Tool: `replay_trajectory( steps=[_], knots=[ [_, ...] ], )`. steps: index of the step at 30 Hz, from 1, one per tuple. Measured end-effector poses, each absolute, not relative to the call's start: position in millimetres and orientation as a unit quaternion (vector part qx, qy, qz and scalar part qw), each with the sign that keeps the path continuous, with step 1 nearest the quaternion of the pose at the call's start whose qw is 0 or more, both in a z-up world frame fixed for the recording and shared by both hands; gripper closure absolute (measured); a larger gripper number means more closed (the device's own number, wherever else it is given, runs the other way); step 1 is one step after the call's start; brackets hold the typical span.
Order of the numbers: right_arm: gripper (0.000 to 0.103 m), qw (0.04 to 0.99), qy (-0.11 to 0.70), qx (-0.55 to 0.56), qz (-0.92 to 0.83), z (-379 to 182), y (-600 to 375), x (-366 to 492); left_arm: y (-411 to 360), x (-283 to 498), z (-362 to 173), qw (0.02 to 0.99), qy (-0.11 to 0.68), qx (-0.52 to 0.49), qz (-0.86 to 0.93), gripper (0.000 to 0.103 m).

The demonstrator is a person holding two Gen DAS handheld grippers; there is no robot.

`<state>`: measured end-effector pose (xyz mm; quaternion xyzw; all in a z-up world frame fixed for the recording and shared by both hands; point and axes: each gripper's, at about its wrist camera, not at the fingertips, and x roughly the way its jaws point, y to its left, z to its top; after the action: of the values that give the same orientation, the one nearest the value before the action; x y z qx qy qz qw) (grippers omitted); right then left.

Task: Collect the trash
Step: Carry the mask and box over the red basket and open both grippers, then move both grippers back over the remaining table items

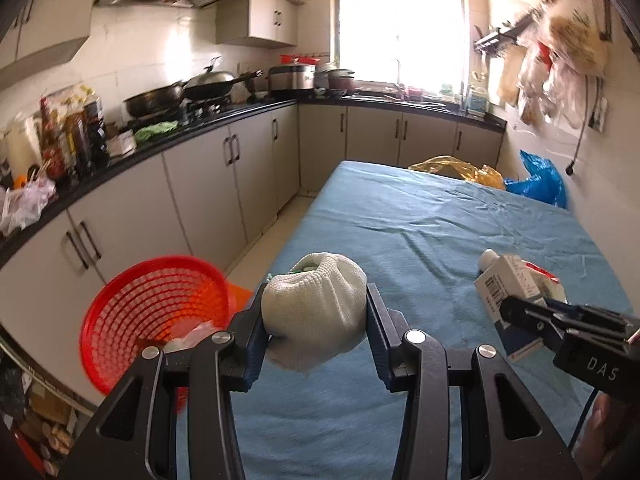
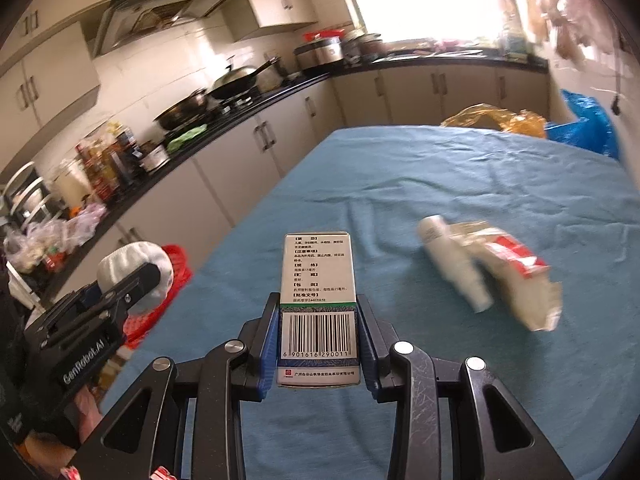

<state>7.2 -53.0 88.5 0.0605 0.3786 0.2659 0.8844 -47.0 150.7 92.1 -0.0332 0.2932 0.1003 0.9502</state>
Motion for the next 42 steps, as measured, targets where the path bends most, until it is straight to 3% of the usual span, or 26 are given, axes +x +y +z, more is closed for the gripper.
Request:
replay_trajectory(
  steps=[18, 19, 21, 23, 30, 42],
  knots=[
    [0.064, 0.82, 0.409, 0.001, 0.401, 99.5, 160.7, 21.4, 335.7, -74.5, 61.2, 0.91, 0.333, -0.124, 0.212, 0.06],
    [0.055, 0.819, 0.411, -0.003, 0.401, 96.7, 171.8, 25.0, 340.3, -73.1, 58.7, 0.91, 0.335, -0.125, 0.21, 0.058],
    [0.037, 0.82, 0.414, -0.009, 0.396, 92.3, 183.4, 31.7, 345.3, -73.0, 56.7, 0.908, 0.336, -0.134, 0.212, 0.037],
    [0.037, 0.824, 0.409, -0.001, 0.392, 93.8, 176.1, 33.9, 350.2, -79.4, 58.4, 0.909, 0.325, -0.151, 0.211, 0.031],
    [0.037, 0.851, 0.386, 0.01, 0.356, 104.7, 103.5, 32.7, 326.2, -82.1, 70.6, 0.921, 0.315, -0.137, 0.184, 0.031],
    [0.037, 0.912, 0.366, -0.02, 0.182, 103.0, -86.3, 50.0, 177.6, -50.8, 84.1, 0.935, 0.347, -0.054, 0.046, 0.028]
  ],
)
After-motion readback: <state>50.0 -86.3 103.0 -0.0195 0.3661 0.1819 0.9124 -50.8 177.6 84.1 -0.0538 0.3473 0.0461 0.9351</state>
